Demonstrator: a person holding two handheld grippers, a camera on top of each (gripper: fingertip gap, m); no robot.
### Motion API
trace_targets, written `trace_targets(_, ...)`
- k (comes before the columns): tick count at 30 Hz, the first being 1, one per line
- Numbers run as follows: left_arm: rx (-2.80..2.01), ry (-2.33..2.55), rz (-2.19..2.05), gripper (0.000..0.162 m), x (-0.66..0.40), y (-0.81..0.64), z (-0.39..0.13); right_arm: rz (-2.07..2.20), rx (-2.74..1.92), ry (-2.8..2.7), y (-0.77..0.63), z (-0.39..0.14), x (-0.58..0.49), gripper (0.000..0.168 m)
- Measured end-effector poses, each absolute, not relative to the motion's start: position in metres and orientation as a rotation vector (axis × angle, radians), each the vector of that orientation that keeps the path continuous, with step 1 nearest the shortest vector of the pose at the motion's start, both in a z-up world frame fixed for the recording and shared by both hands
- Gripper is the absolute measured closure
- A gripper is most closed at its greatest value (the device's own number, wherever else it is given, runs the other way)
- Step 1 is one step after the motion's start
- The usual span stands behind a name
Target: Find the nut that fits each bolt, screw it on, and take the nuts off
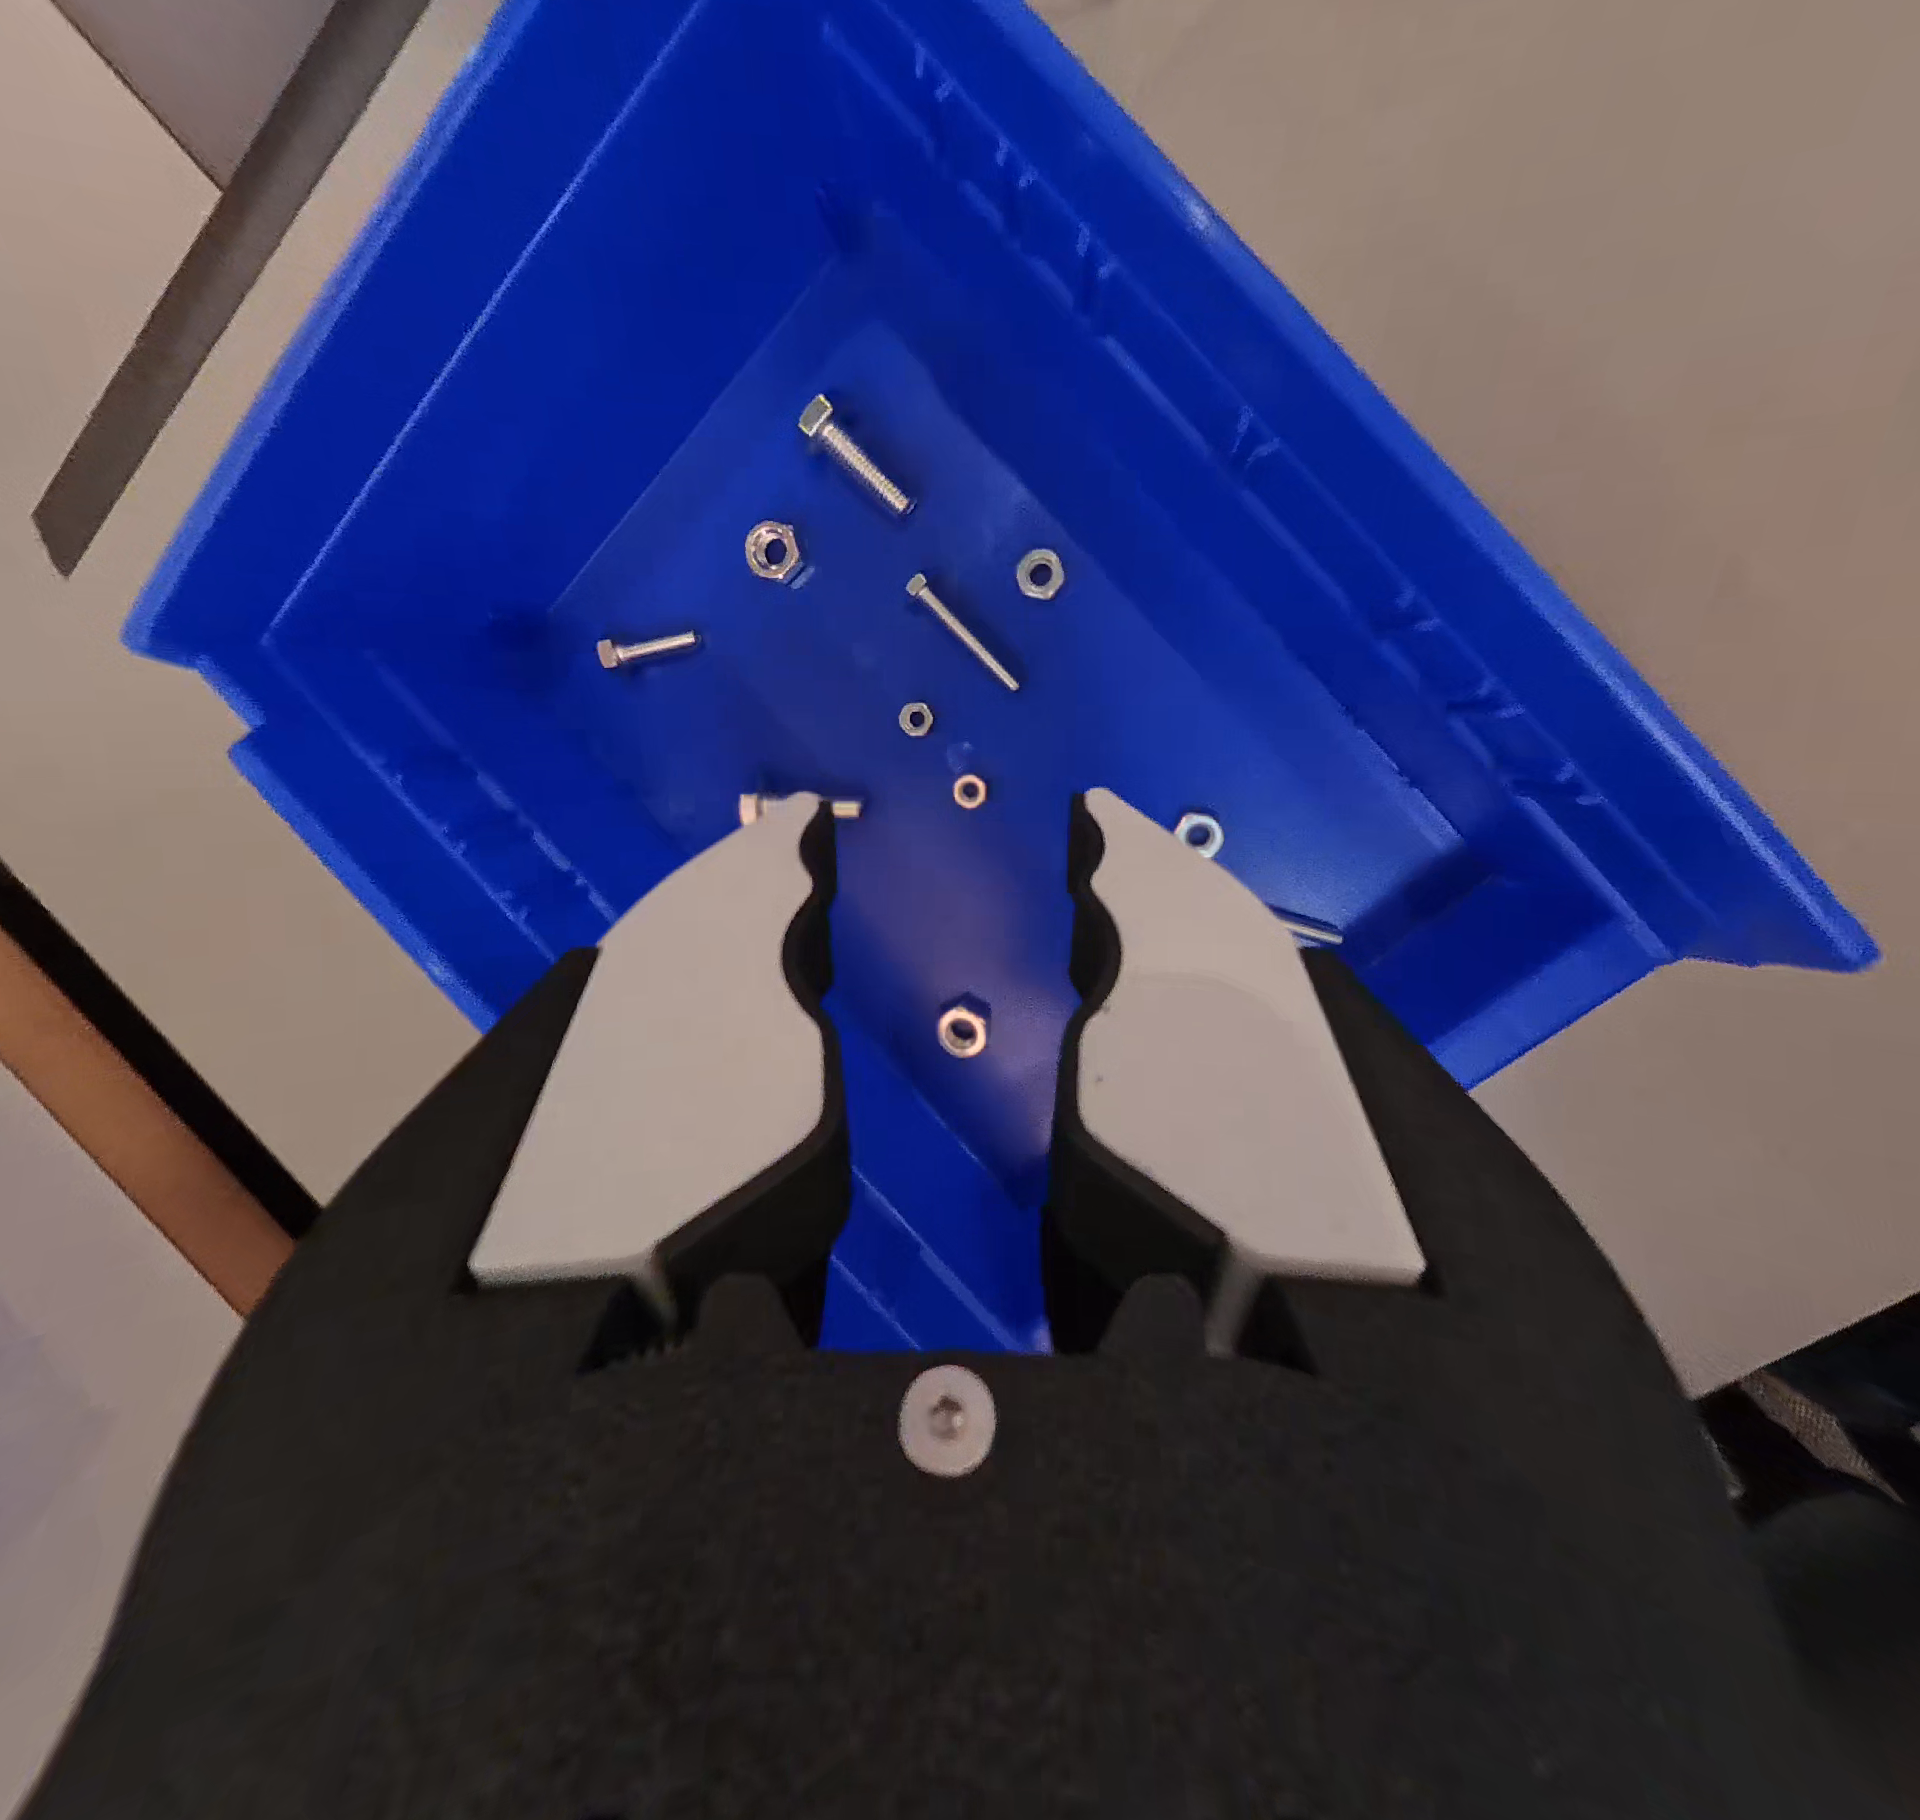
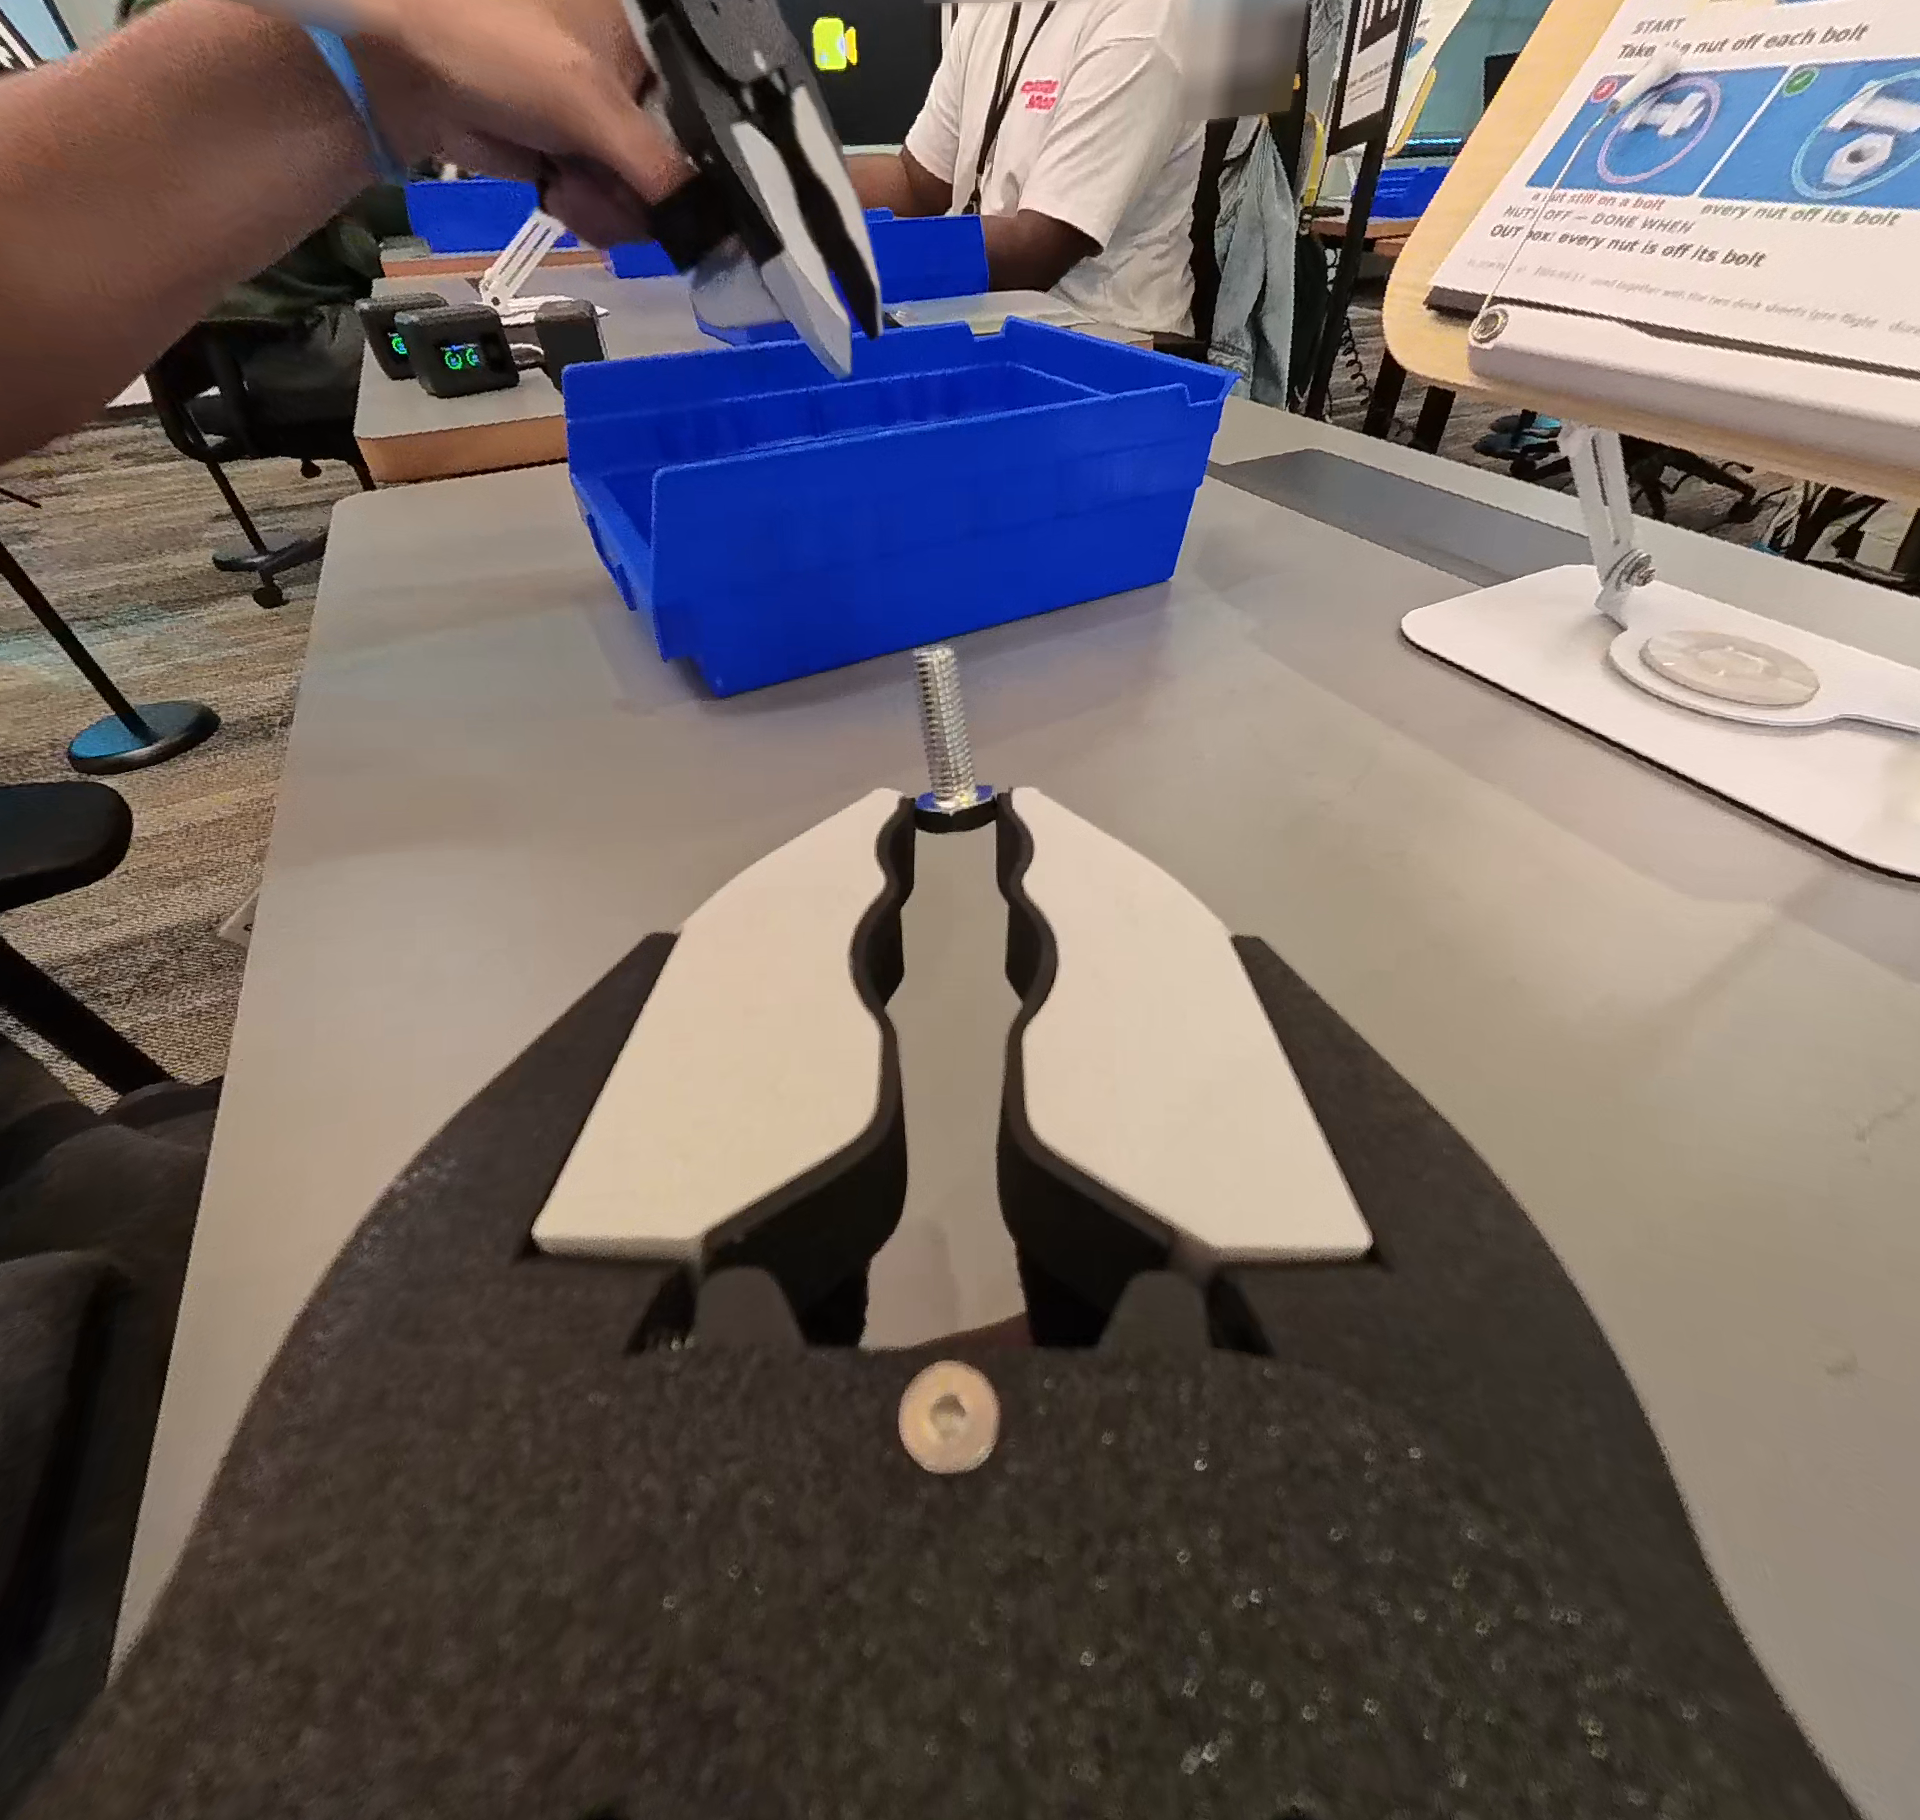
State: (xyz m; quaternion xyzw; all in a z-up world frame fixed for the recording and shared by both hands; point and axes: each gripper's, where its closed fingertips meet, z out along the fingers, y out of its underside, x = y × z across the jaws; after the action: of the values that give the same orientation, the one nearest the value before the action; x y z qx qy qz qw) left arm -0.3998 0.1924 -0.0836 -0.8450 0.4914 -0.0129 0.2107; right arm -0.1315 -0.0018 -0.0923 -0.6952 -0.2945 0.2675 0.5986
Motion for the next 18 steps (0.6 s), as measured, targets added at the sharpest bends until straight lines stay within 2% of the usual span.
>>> trace_targets(8,-2.500,1.447,-0.103,0.121,-0.378,0.206,-0.123,0.617,-1.620,-0.701,-0.002,-0.095,-0.135,0.153)
trace_targets(12,-2.486,1.589,-0.057,0.126,-0.366,0.205,-0.145,0.611,-1.622,-0.710,-0.003,-0.096,-0.135,0.153)
trace_targets(18,-2.525,1.674,0.006,0.123,-0.365,0.210,-0.174,0.612,-1.625,-0.710,-0.002,-0.097,-0.135,0.153)
